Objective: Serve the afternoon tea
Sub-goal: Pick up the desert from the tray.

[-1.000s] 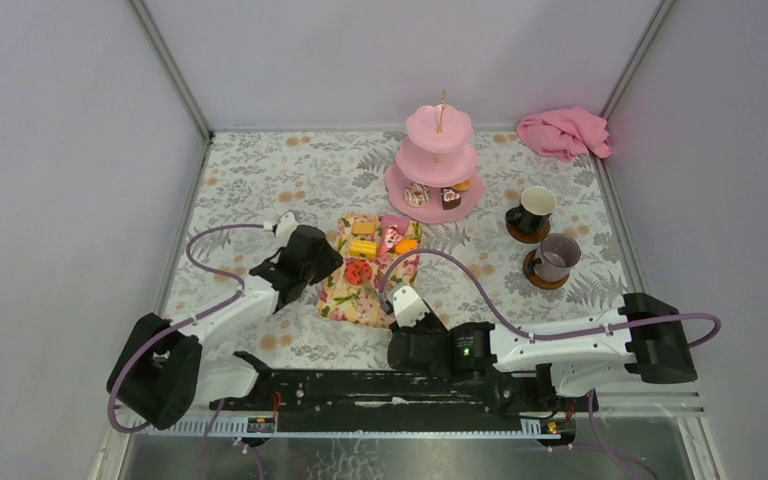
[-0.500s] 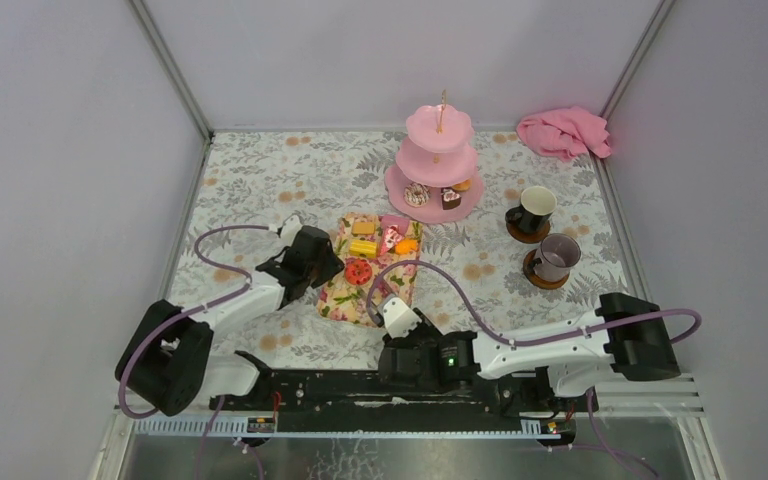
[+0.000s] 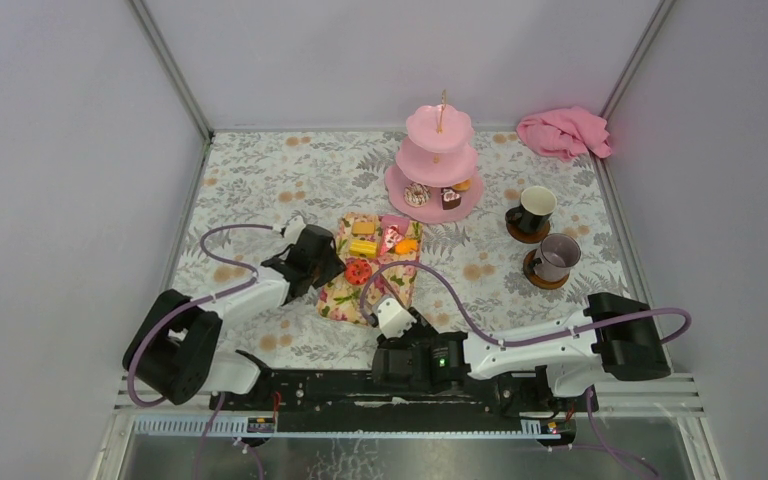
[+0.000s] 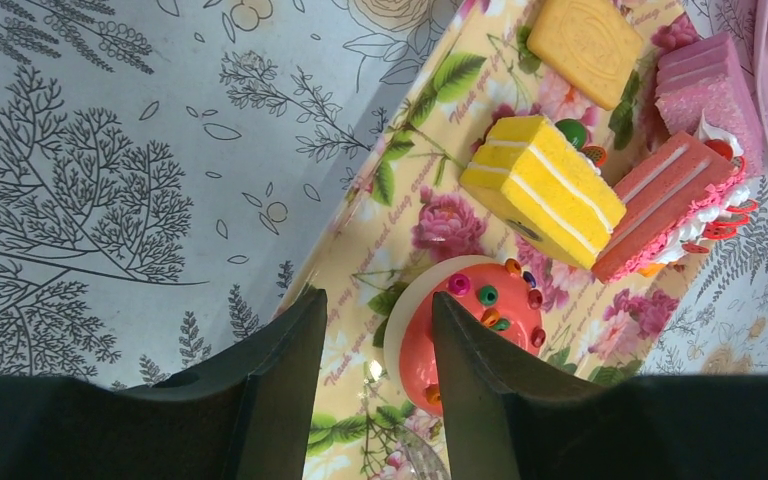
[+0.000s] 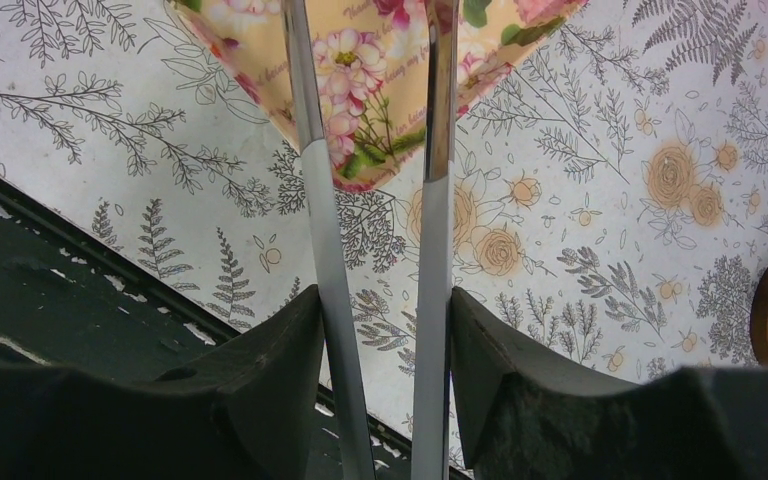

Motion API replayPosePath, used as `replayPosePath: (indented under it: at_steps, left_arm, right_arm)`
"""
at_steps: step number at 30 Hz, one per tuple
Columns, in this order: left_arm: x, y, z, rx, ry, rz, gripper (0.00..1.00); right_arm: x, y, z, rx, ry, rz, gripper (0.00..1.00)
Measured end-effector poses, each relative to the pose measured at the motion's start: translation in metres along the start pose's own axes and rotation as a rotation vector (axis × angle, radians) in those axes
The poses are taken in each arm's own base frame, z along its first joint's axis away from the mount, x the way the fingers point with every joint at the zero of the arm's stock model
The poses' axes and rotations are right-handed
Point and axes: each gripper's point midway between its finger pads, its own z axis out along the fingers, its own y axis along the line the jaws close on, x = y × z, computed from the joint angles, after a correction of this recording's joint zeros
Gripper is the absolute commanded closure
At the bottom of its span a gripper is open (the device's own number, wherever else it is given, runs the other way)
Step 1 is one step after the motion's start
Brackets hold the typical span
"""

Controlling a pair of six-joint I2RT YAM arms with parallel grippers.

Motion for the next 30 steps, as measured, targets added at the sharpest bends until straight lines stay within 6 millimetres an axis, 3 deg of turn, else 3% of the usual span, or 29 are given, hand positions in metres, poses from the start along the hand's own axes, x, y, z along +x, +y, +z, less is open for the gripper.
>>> replayPosePath:
  at_steps: [13,30]
  left_arm:
    - [0.001,-0.009,0.003,0.02,0.021,0.003,0.51]
    - [0.005,-0.014,0.005,0.046,0.045,0.017,0.55]
  right_arm:
    - [0.005,0.004,0.009,0.02,0.009,-0.045,0.45]
    - [-0.004,-0.004,0.031,0.039,0.019,-0.024,0.45]
